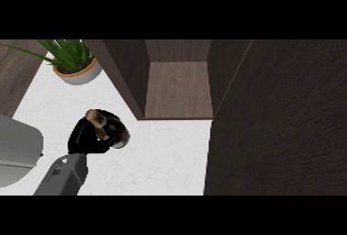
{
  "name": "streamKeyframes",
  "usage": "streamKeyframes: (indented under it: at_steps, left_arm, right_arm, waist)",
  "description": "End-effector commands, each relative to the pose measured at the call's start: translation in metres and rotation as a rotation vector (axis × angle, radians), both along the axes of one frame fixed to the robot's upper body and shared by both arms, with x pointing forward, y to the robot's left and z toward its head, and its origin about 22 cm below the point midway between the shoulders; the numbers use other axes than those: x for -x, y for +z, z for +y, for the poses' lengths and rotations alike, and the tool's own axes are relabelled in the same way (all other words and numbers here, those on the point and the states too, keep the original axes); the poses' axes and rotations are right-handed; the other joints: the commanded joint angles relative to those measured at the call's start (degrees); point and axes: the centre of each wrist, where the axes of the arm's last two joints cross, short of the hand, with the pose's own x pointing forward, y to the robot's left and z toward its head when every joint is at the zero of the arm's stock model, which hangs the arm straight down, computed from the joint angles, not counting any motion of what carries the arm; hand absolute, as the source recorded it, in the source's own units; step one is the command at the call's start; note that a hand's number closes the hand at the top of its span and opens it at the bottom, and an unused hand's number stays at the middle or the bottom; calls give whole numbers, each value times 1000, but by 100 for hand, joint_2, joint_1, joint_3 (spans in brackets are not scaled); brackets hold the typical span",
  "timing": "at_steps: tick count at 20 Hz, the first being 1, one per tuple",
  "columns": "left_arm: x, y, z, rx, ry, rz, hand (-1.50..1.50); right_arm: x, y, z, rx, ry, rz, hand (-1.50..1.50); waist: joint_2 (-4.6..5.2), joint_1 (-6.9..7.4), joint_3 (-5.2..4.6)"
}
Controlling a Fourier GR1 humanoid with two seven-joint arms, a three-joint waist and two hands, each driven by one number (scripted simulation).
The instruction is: Pick up the wine, place it into the cabinet and close the cabinet
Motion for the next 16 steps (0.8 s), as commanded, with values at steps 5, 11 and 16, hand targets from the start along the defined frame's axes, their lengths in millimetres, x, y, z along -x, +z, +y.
streamKeyframes:
  at_steps: [5, 11, 16]
  left_arm:
    - [18, -3, 3, -118, 17, -72, 150]
    - [85, -19, 40, -194, 177, -67, 150]
    - [69, 15, 18, -205, 252, -191, 150]
  right_arm:
    - [34, 4, -15, -42, 21, -33, -150]
    - [11, -1, -5, -44, 9, -39, -150]
    - [33, 5, -8, -23, 38, -17, -150]
  waist:
    - [-26, 47, 10]
    - [-50, 178, 17]
    - [-35, 85, 11]
